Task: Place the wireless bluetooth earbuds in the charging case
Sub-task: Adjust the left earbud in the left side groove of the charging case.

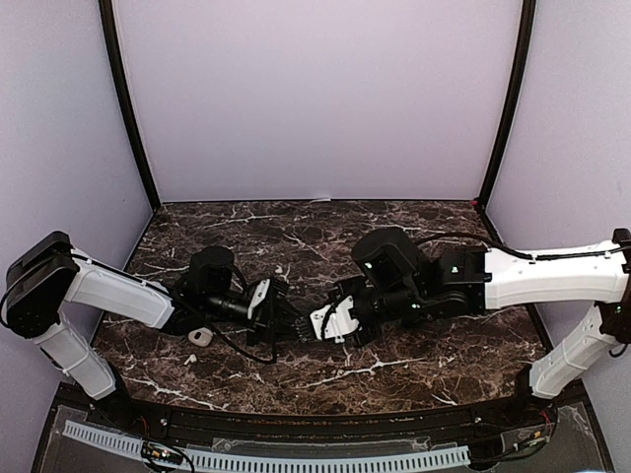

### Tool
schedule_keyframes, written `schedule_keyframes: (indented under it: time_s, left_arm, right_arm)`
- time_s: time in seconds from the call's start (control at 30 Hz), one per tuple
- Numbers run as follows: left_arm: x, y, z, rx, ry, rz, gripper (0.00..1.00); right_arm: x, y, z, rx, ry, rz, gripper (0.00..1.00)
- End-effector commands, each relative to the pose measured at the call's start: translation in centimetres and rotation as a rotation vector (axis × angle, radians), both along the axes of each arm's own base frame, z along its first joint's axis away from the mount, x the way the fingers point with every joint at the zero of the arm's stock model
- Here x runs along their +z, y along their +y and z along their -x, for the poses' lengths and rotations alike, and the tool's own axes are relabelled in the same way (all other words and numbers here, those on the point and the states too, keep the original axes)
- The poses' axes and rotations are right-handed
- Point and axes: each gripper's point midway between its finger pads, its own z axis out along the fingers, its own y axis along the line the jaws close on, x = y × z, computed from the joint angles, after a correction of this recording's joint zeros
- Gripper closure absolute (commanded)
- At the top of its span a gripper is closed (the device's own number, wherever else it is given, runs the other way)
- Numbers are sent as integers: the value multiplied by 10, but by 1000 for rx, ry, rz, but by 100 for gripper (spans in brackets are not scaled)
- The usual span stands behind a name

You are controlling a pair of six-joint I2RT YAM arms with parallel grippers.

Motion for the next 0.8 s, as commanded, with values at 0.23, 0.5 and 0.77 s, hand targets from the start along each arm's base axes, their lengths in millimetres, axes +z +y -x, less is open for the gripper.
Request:
schedule_keyframes:
  time_s: [0.23,0.5,0.77]
  left_arm:
    - [15,-3,-13,65,-67,34,100]
    - [17,-2,-10,61,-59,70,100]
    - [18,0,-1,14,-57,71,100]
  right_arm:
    - [38,25,4,-260,411,-113,85]
    - [55,16,9,-276,463,-228,80]
    - [18,-19,3,-216,223,-75,75]
